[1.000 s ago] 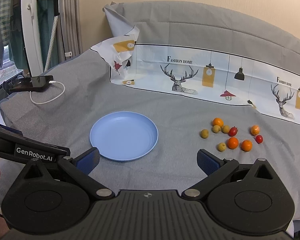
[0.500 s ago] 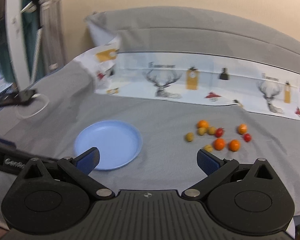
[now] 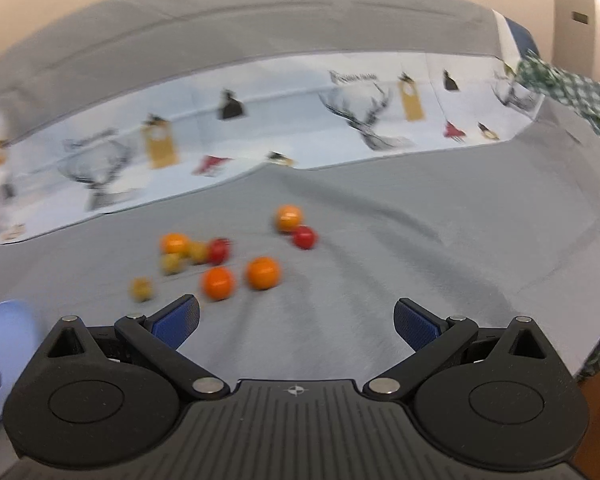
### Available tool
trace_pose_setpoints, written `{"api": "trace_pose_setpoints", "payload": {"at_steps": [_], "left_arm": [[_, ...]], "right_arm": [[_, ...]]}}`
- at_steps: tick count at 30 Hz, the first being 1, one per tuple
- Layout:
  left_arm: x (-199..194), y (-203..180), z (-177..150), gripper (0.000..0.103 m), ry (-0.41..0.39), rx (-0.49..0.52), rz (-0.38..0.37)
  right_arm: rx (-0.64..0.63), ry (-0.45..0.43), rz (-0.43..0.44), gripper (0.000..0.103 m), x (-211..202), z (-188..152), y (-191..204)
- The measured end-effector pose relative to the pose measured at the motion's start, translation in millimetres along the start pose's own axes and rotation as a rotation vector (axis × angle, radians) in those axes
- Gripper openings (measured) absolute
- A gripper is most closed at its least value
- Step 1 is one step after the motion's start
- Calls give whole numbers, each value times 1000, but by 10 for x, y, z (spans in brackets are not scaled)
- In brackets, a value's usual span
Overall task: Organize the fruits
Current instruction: 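Grasp a yellow plum with the left tool while the right tool grasps an orange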
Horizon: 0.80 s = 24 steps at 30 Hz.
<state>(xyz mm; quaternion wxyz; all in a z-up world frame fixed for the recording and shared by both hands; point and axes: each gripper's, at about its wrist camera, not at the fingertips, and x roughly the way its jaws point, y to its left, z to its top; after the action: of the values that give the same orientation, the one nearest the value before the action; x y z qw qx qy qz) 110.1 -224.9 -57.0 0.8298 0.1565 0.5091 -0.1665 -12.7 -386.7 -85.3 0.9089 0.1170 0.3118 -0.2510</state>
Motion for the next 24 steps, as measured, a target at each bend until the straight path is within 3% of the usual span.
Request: {"api": "trace_pose_setpoints", "payload": {"at_steps": [6, 11, 15, 17, 21, 24], "left_arm": [[893, -186, 552, 103, 26, 25, 33], [1545, -195, 877, 103, 77, 5, 10], [1920, -199, 1018, 103, 91, 14, 2], [1960, -137, 1033, 103, 78, -13, -40], [1985, -118, 1027, 103, 58, 13, -52], [2018, -117, 1094, 103, 93, 12, -57]], "right_arm": [[-80, 77, -25, 103, 1093, -15, 15], [-99, 151, 58, 102, 1724, -5, 154], [-135, 146, 83, 103, 1987, -4, 254], [-135, 105, 85, 103, 2019, -41, 275], [-124, 83, 84, 103, 2008, -66, 262], [-124, 77, 80, 102, 2002, -73, 262]]}}
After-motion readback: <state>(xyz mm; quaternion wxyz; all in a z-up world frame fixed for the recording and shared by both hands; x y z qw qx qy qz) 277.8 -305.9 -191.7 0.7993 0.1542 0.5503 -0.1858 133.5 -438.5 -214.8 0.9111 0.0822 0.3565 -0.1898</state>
